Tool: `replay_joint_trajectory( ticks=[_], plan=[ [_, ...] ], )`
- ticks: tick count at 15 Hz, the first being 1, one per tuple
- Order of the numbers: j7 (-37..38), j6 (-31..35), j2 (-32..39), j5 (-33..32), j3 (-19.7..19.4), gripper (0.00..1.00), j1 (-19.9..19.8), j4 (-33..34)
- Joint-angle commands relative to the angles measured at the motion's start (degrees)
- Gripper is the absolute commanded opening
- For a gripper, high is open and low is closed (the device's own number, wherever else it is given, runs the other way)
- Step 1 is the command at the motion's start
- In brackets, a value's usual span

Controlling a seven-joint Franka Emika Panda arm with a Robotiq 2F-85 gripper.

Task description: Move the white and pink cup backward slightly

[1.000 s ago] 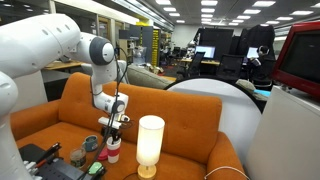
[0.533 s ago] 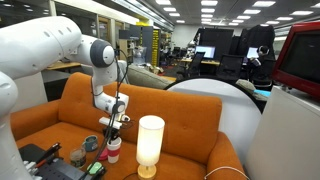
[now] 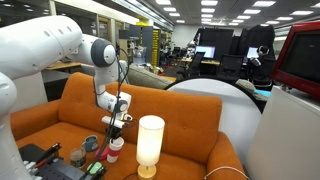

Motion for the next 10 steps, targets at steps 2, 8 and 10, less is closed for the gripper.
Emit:
replay_joint_trajectory(
  ticks=[2, 8, 10],
  plan=[
    [3.1, -1.7, -2.5, -3.3, -3.8, 0.03, 2.5, -1.5],
    [1.0, -1.7, -4.2, -9.4, -5.2, 0.03, 4.1, -3.6],
    [0.9, -1.3, -4.6, -11.3, -5.4, 0.03, 5.1, -5.0]
  ],
)
